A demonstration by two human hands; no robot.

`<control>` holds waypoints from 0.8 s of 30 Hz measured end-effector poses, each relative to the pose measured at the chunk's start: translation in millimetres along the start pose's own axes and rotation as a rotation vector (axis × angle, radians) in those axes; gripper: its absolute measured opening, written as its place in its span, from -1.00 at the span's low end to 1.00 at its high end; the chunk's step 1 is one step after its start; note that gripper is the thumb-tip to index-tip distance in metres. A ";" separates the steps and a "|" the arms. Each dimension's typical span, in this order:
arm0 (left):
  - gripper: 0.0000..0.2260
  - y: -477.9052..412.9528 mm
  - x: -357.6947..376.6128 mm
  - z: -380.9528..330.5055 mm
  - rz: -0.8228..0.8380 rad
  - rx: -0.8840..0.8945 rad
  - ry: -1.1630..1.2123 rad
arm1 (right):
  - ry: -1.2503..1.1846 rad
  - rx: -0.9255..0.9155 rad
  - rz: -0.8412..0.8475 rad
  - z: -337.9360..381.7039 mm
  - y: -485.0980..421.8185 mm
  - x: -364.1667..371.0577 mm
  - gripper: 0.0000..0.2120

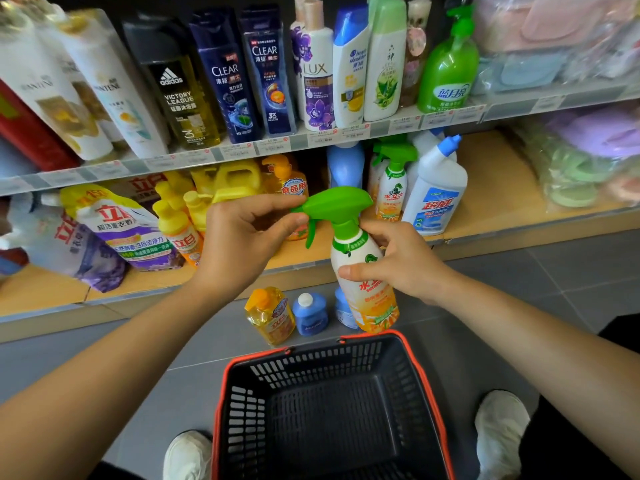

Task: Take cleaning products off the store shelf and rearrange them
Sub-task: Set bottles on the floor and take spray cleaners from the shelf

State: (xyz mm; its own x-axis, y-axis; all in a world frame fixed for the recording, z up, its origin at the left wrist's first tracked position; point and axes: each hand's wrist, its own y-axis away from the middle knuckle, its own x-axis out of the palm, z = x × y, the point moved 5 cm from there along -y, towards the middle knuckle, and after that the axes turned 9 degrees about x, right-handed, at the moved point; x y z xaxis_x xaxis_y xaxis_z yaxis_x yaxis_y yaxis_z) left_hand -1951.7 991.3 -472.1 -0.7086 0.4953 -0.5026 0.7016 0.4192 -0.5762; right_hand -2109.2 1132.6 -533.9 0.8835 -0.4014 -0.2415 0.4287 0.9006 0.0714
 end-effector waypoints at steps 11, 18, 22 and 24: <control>-0.65 3.2 4.3 -5.5 -0.011 0.019 0.014 | -0.032 0.024 0.061 -6.5 -2.6 0.7 -0.65; -0.71 0.8 15.3 7.8 -0.047 -0.219 0.349 | 0.010 0.004 0.035 3.5 -5.8 -9.1 -0.65; -0.63 3.3 25.7 14.3 0.035 -0.269 0.445 | -0.099 0.022 -0.021 4.8 -7.5 -20.2 -0.63; -0.55 9.2 34.3 18.7 0.094 -0.315 0.440 | -0.190 0.041 -0.047 5.7 -8.7 -24.5 -0.62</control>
State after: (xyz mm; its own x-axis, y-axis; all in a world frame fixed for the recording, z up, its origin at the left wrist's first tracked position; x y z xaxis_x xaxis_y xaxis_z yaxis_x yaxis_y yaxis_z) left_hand -1971.0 997.9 -506.7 -0.5908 0.7850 -0.1864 0.7969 0.5315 -0.2873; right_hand -2133.5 1133.6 -523.1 0.8803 -0.4708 -0.0593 0.4745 0.8740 0.1049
